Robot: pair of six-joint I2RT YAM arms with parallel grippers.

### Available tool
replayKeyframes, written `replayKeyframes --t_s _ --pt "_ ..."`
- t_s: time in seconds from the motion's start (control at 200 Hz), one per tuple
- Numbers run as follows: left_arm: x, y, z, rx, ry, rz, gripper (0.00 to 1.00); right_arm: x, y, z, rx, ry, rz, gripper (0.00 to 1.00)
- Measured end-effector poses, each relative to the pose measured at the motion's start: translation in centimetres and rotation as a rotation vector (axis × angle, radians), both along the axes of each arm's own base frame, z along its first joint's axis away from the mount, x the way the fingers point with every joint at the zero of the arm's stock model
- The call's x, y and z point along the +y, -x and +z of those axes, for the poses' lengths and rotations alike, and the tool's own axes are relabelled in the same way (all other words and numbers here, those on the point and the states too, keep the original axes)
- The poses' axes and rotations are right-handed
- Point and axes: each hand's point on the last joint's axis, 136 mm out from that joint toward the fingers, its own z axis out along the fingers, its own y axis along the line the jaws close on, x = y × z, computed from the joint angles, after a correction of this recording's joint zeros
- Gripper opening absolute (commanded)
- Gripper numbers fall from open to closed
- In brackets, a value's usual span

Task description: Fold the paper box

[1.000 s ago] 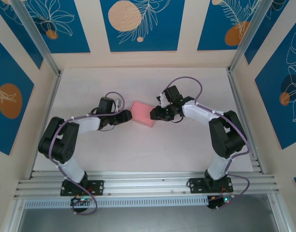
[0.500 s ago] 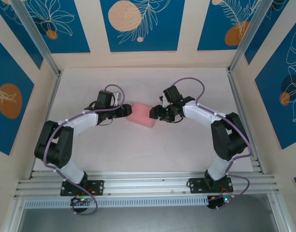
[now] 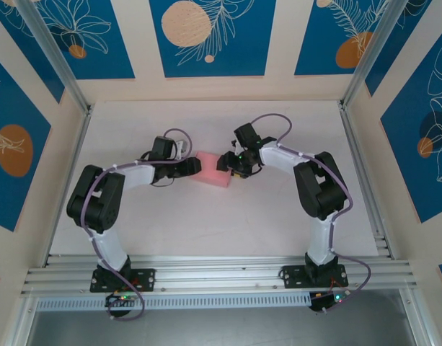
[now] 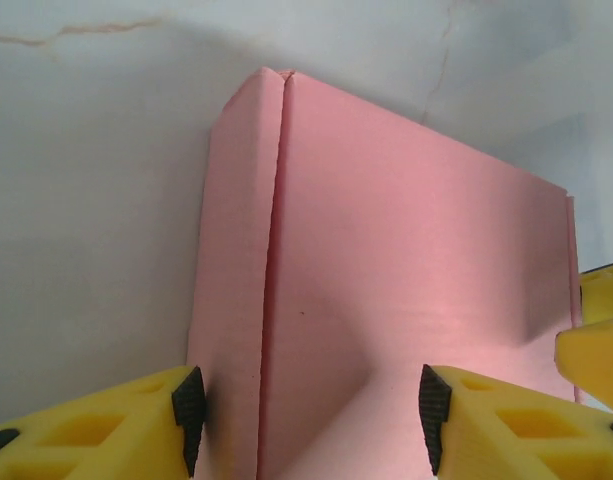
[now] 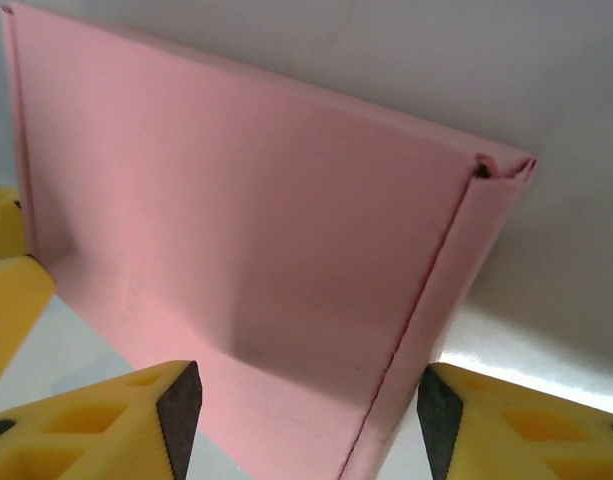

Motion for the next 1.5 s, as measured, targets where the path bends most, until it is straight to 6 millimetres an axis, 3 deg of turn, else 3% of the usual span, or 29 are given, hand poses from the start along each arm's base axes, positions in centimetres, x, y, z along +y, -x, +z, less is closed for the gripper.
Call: replayKeyframes --t_s 0.17,0.28,0.42,0.49,0.69,0.84,0.985,1.09,1.14,1.315,1.5 --pt "-1.0 -0.7 0.2 0.001 0.063 0.027 0.6 -1.0 -4.4 2.0 -0.065 -0.027 -0.023 0.61" --pt "-2.0 -0.8 0.3 0.006 0.08 0.021 0.61 -1.5 -6.2 2.5 -0.087 -0.038 -0.026 0.61" --pt "-2.6 -1.8 0.4 0.0 0.089 0.028 0.62 -1.9 -6.2 2.0 -0.066 -0.034 -0.018 0.61" --pt "-2.6 -2.3 0.5 -0.007 0.085 0.036 0.67 -1.9 -6.0 1.9 -0.058 -0.034 -0.015 0.62" --pt "-1.0 -3.0 0.4 -0.011 0.034 0.085 0.79 -2.9 -5.1 2.2 -0.064 -0.003 -0.012 0.65" --pt "1.9 -3.2 3.2 -0.077 -0.009 0.136 0.99 -5.0 -3.7 4.6 -0.111 0.058 -0.03 0.72" --pt "5.4 -2.3 7.8 -0.203 -0.071 0.197 1.0 -8.3 -2.1 8.2 -0.218 0.112 -0.08 0.85" --pt "8.3 -0.4 10.2 -0.293 -0.153 0.244 1.0 -11.3 -0.7 10.1 -0.292 0.163 -0.13 1.0" --pt "9.8 0.8 10.9 -0.331 -0.206 0.272 1.0 -12.9 0.2 10.6 -0.318 0.195 -0.162 1.0" --pt "15.0 4.4 11.3 -0.449 -0.423 0.36 1.0 -18.4 2.5 10.6 -0.4 0.342 -0.257 1.0" --pt "18.6 6.5 8.7 -0.54 -0.603 0.407 1.0 -22.6 3.6 8.8 -0.45 0.468 -0.316 0.99"
